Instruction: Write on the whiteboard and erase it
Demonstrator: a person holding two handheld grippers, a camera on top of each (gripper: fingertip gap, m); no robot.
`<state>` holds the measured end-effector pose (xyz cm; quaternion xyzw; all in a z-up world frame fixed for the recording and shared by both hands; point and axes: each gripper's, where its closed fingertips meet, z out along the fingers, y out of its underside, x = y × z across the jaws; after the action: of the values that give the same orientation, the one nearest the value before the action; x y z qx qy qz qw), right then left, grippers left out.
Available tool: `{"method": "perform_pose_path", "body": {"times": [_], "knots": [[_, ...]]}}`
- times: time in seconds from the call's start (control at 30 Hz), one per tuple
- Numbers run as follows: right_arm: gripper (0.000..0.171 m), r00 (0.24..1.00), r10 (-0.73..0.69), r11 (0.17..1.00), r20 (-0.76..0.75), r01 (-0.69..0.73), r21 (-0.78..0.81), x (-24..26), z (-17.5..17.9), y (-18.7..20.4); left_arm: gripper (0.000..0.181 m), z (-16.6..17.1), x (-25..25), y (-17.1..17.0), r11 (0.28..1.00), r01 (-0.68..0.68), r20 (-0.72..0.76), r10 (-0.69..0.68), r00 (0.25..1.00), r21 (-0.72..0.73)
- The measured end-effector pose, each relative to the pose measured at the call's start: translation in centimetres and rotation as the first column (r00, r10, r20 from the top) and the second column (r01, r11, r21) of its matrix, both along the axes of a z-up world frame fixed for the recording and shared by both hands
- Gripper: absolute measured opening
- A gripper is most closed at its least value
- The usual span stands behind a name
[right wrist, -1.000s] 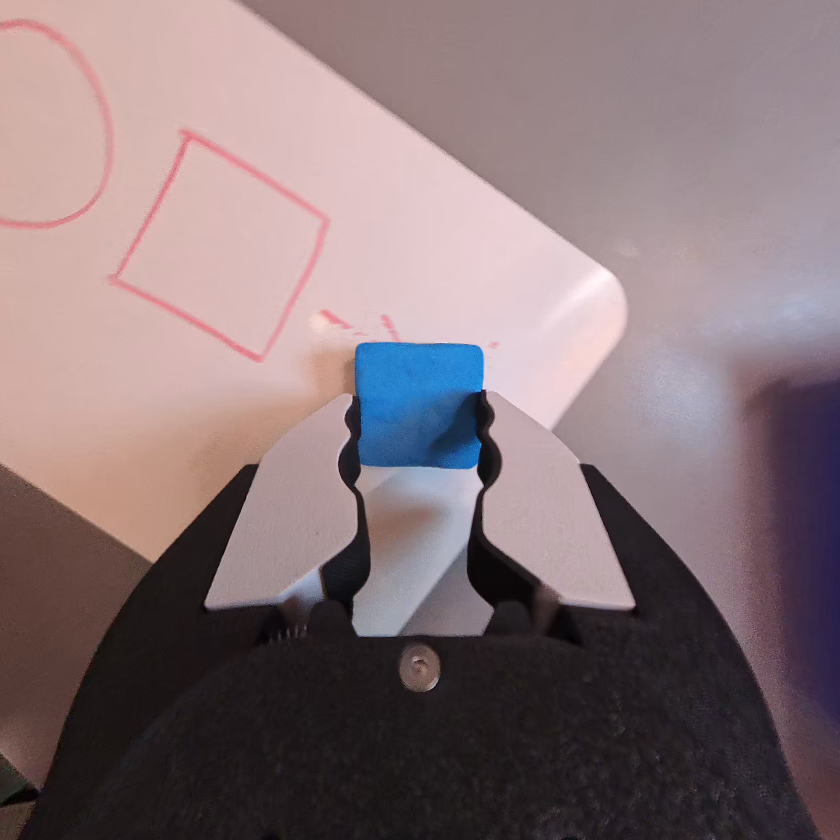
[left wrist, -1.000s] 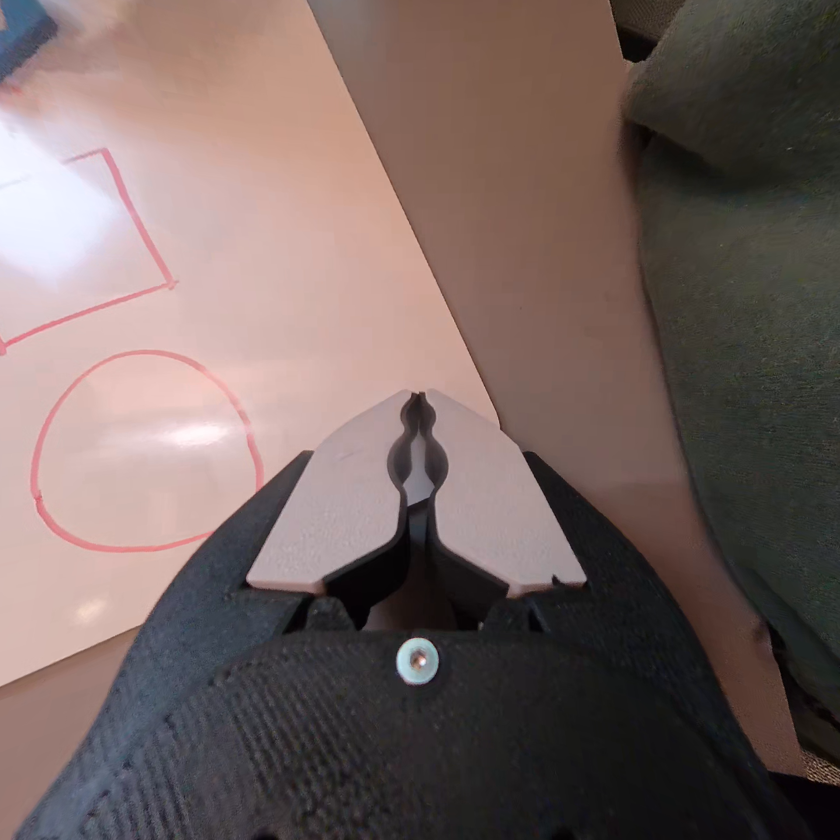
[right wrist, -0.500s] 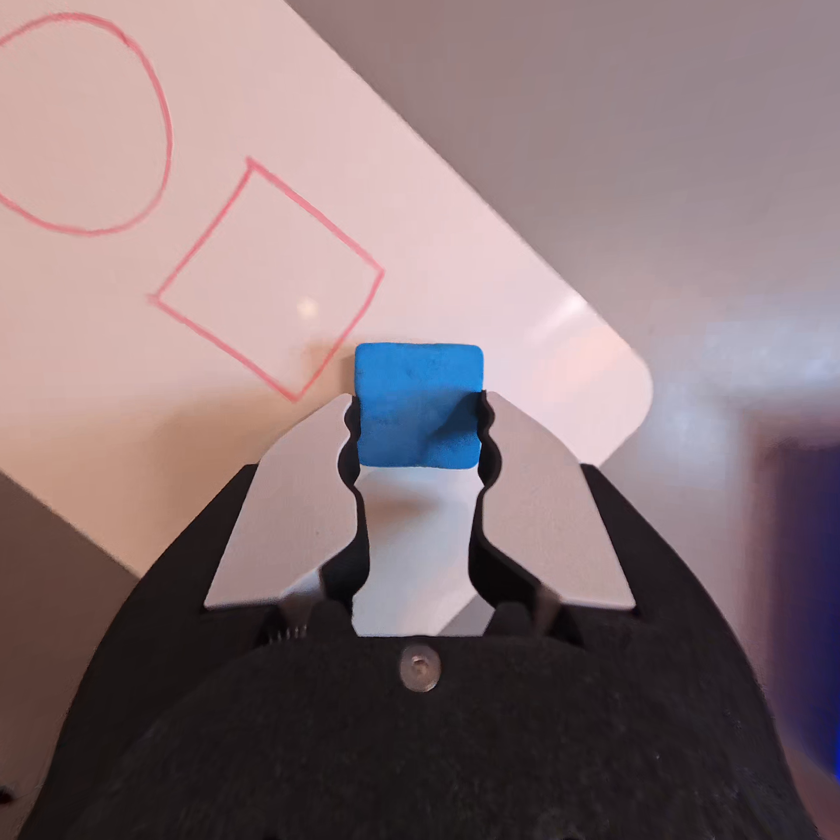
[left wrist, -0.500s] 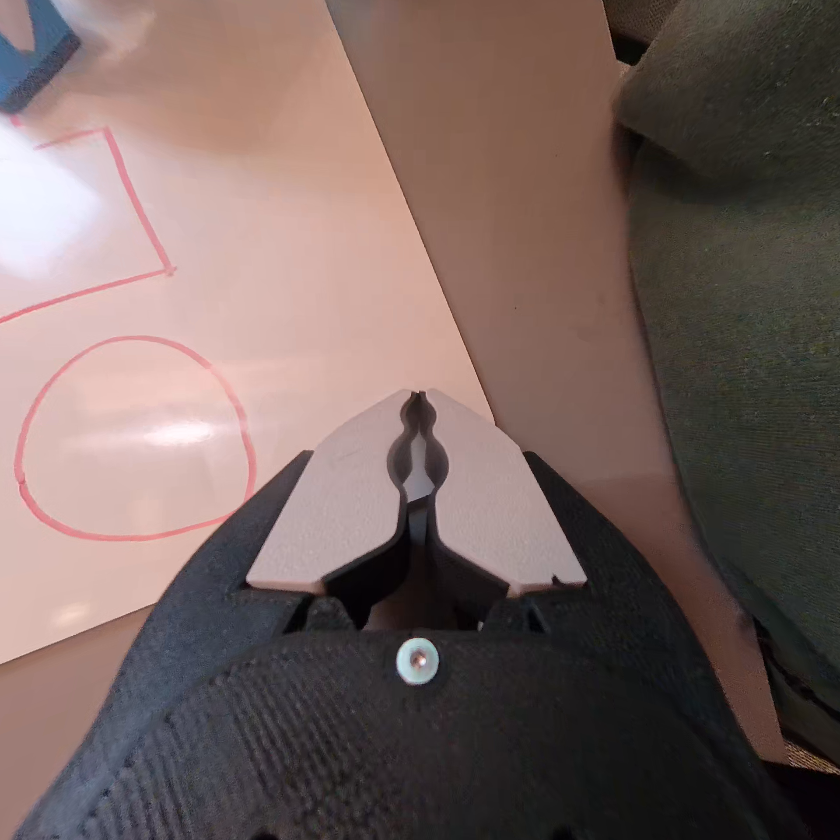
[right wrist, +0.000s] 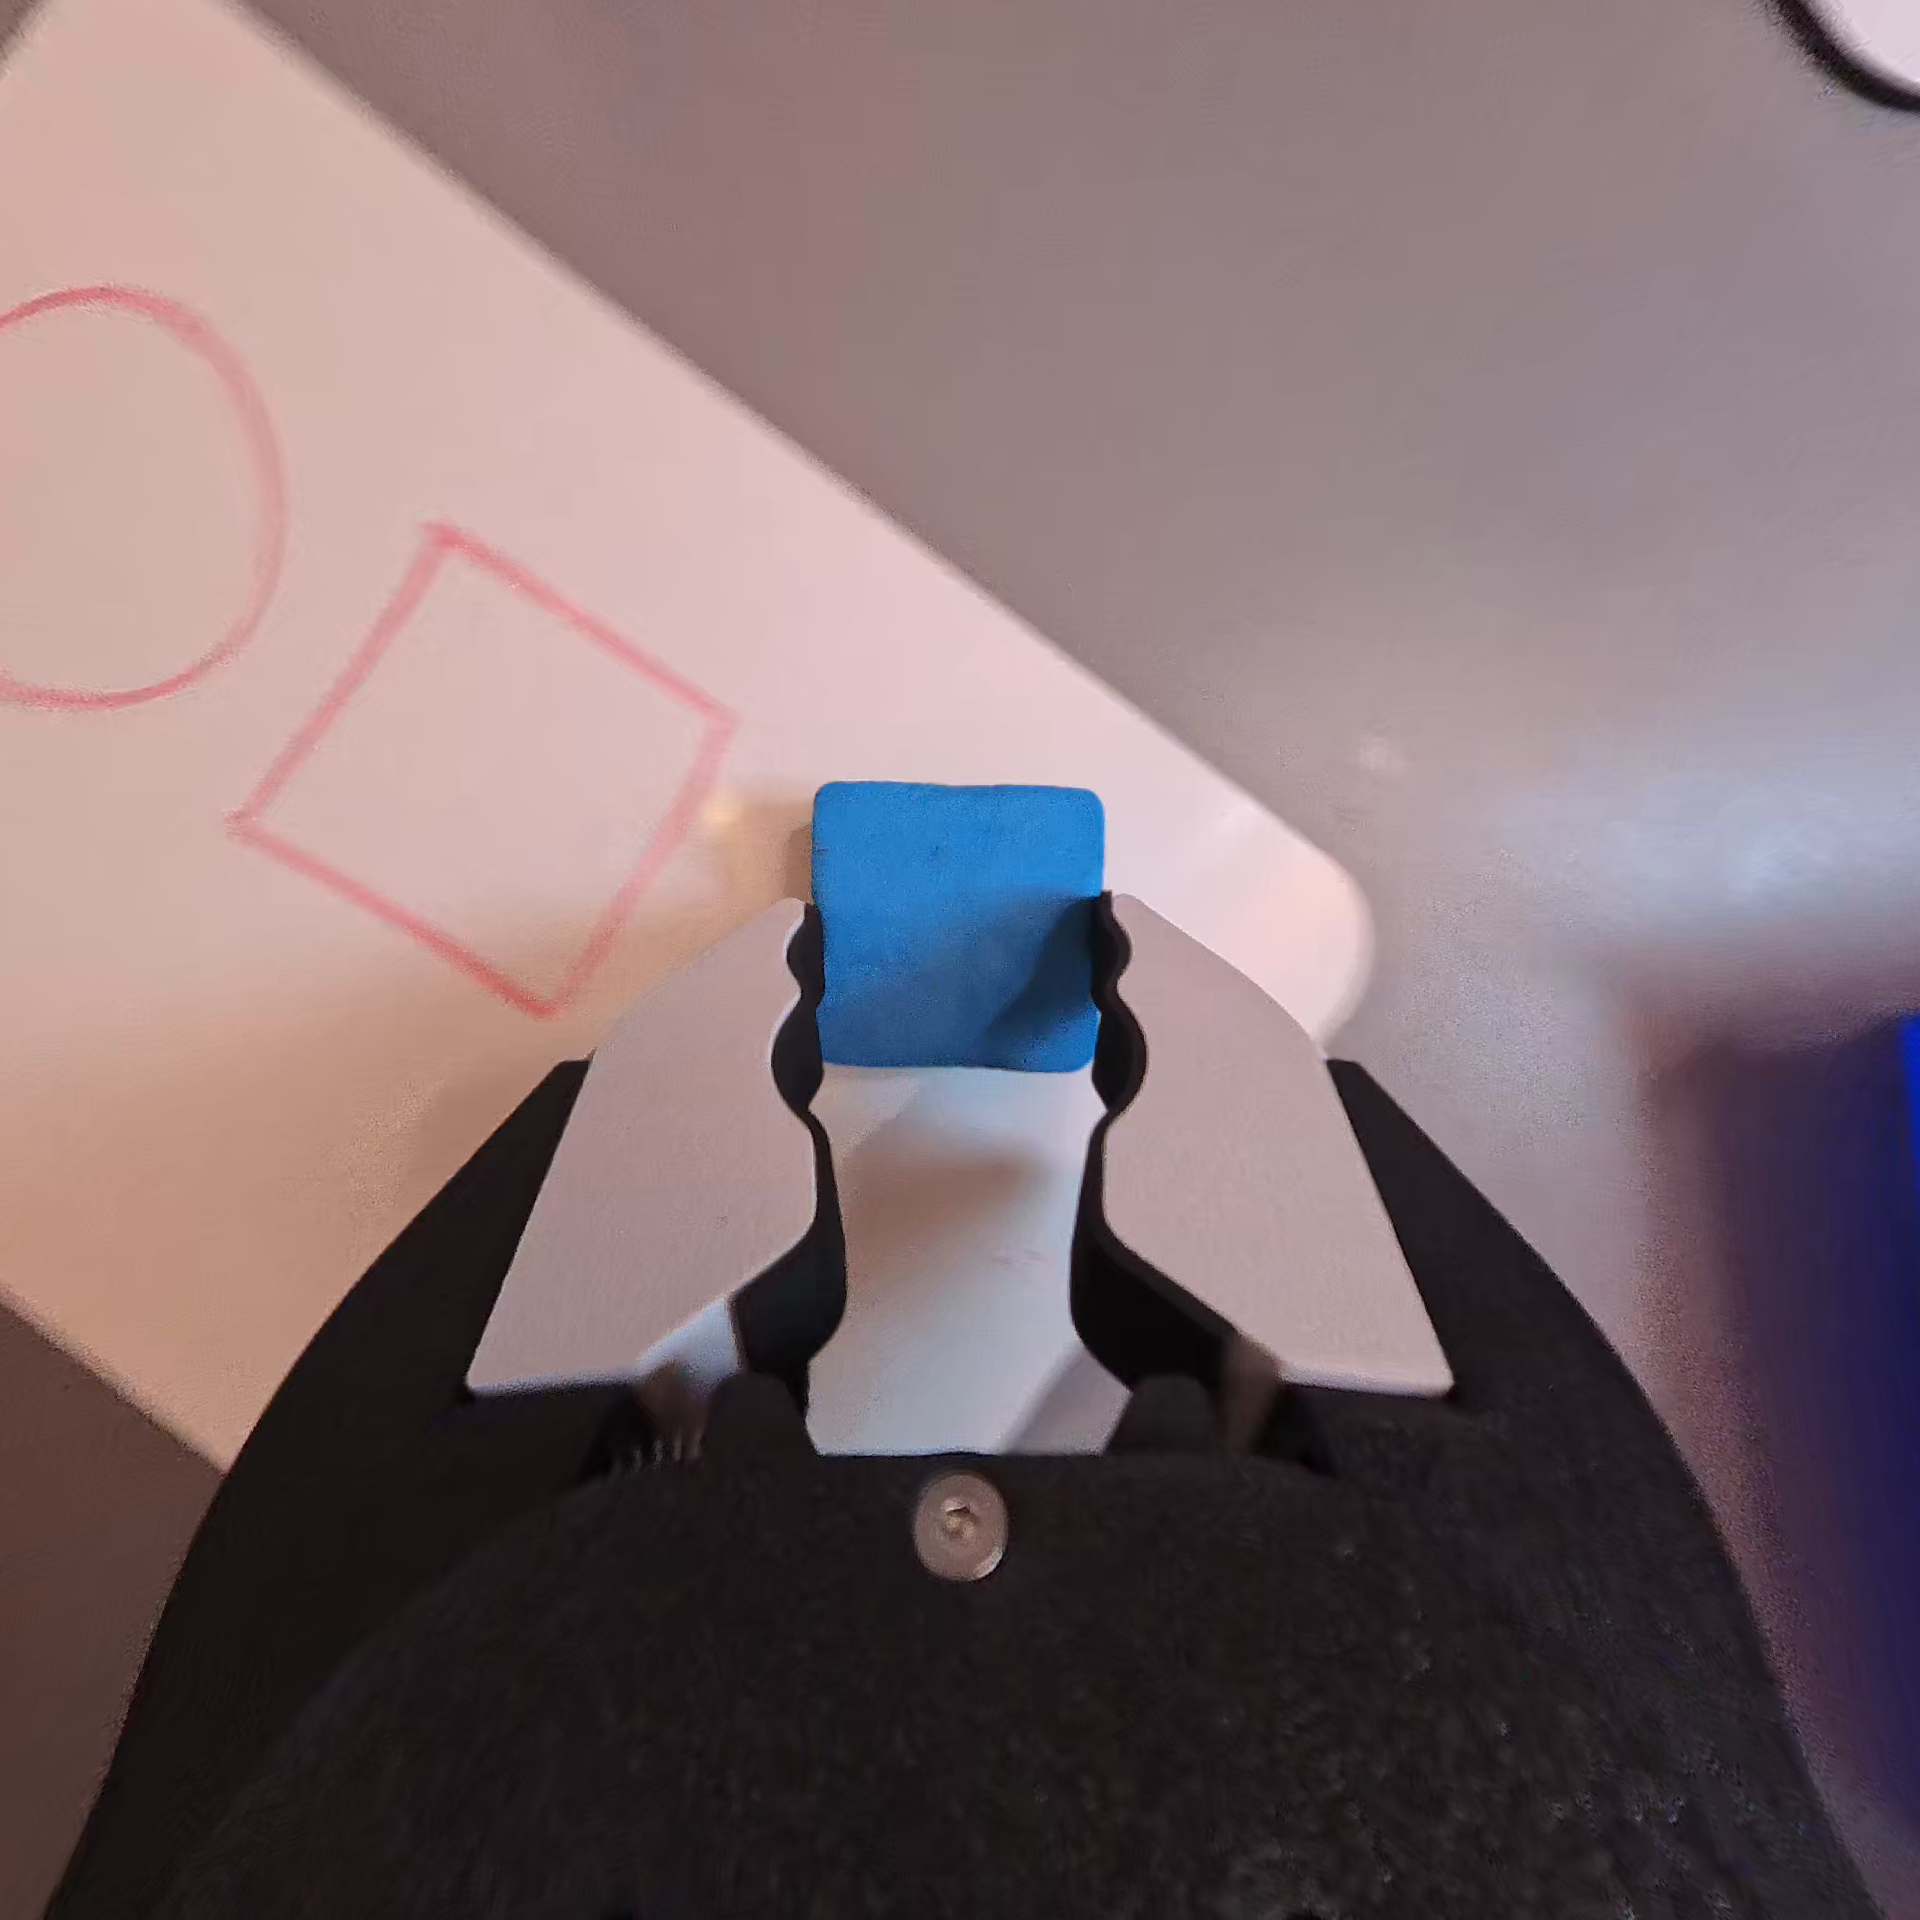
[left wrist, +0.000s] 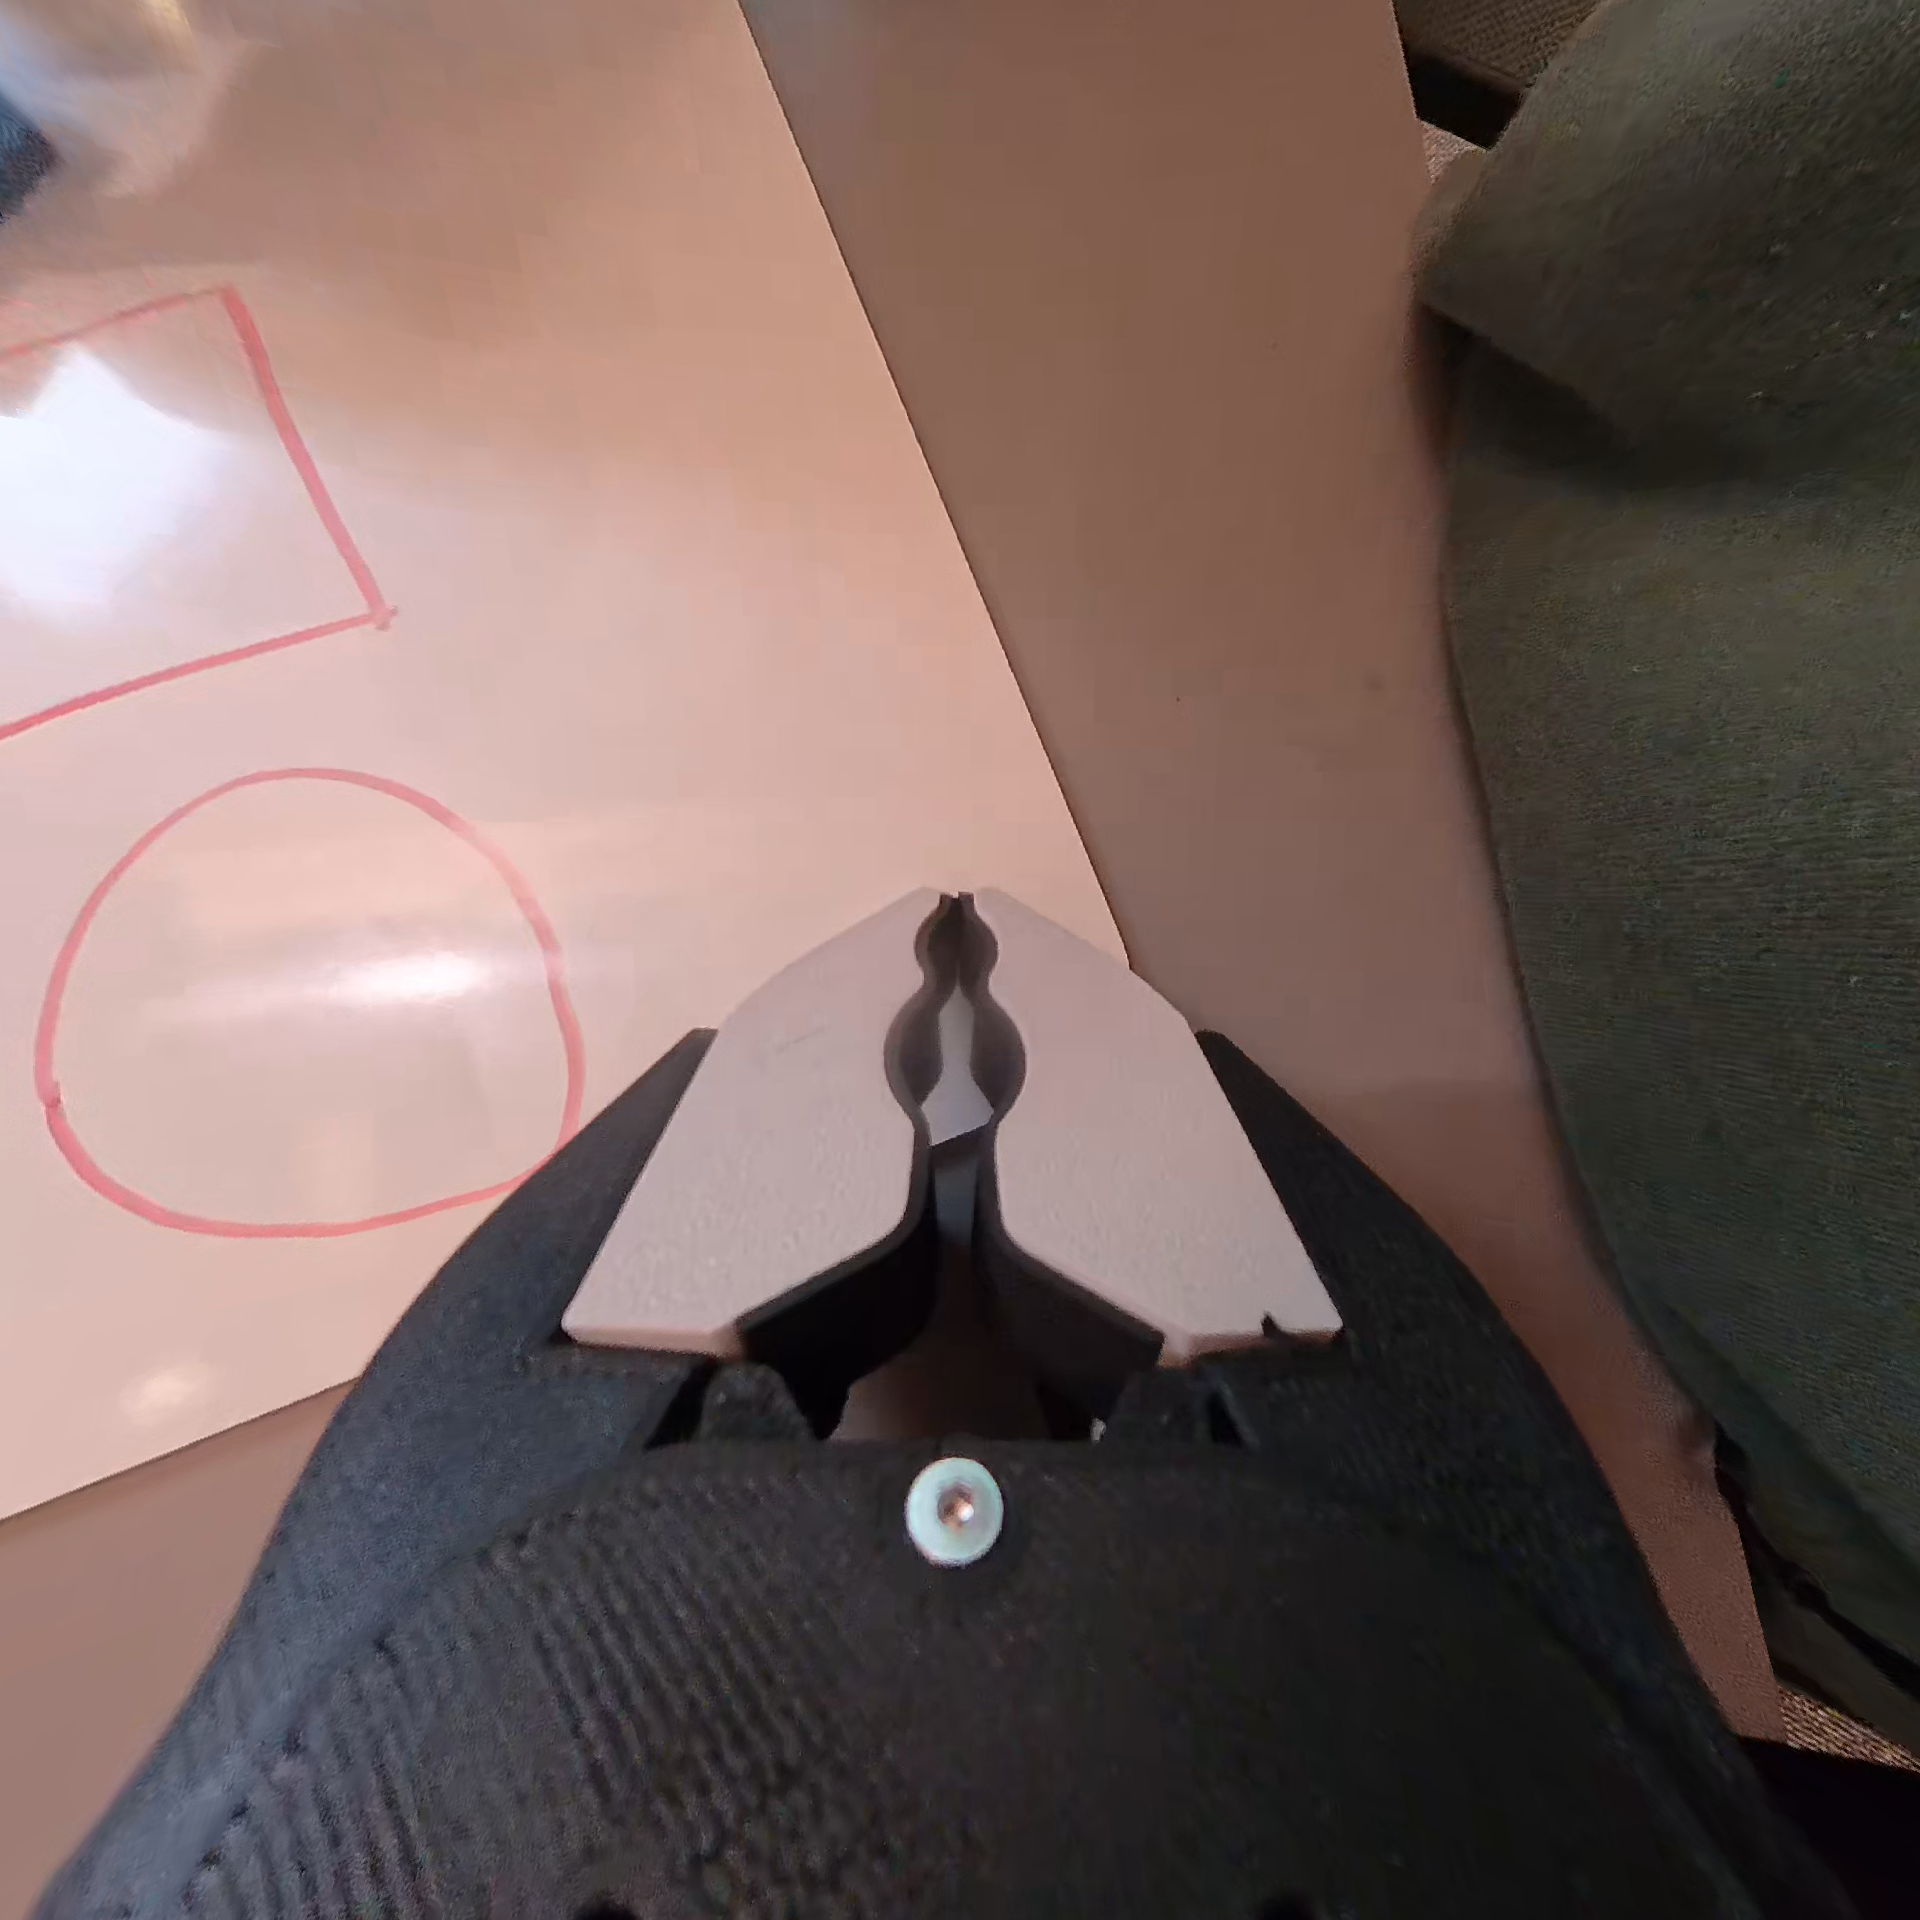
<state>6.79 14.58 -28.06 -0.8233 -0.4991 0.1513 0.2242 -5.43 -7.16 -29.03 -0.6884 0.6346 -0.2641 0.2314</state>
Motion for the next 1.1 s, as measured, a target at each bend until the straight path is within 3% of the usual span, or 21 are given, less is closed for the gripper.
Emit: {"method": "perform_pose_path", "body": {"times": [0.1,0.2,0.3,0.43,0.5,0.63,0.7,0.77,0.87,0.97,1.1], "knots": [[0.050,0.992,-0.125,0.992,0.006,0.125,-0.018,3.9,0.0,2.1,0.000,0.0,0.0,0.0,1.000,0.000,-0.002,0.000,1.000,0.008],[0.049,0.997,-0.048,0.998,0.055,0.050,-0.038,4.6,0.0,-1.9,0.000,0.0,-0.1,0.1,1.000,-0.006,-0.001,0.006,1.000,0.002],[0.050,0.996,0.065,0.998,0.059,-0.066,0.009,0.9,0.0,-4.0,0.000,0.0,-0.1,0.1,1.000,0.000,0.006,0.001,1.000,-0.004],[0.050,0.995,-0.097,0.995,-0.013,0.097,-0.003,2.2,0.0,1.7,0.000,0.0,-0.1,0.0,1.000,0.003,0.005,-0.003,1.000,0.008],[0.049,0.992,-0.125,0.992,0.031,0.126,-0.019,4.7,0.0,1.5,0.000,0.0,-0.2,0.0,1.000,0.001,0.007,-0.001,1.000,0.008],[0.049,0.995,0.057,0.997,0.083,-0.053,-0.051,2.0,0.0,-4.9,0.000,0.0,-0.2,0.0,1.000,0.004,0.016,-0.004,1.000,-0.010],[0.050,0.989,0.130,0.991,0.064,-0.129,-0.020,-1.0,0.0,-5.6,0.000,-0.1,-0.1,0.0,1.000,0.007,0.014,-0.006,1.000,-0.008],[0.050,0.999,0.042,0.999,0.026,-0.042,-0.004,-1.2,0.0,-2.4,0.000,-0.1,-0.1,-0.1,1.000,0.006,0.012,-0.006,1.000,-0.003],[0.050,0.989,-0.148,0.988,0.032,0.149,-0.031,4.3,0.0,1.3,0.000,-0.1,-0.2,-0.1,1.000,0.004,0.004,-0.004,1.000,0.012],[0.049,0.989,-0.137,0.988,0.059,0.141,-0.067,6.5,0.0,-2.2,0.000,-0.1,-0.3,-0.1,1.000,0.003,0.007,-0.003,1.000,0.004],[0.050,0.997,0.053,0.998,0.048,-0.051,-0.039,0.8,0.0,-6.8,0.000,-0.1,-0.1,-0.2,1.000,0.010,0.012,-0.010,1.000,-0.011]]}}
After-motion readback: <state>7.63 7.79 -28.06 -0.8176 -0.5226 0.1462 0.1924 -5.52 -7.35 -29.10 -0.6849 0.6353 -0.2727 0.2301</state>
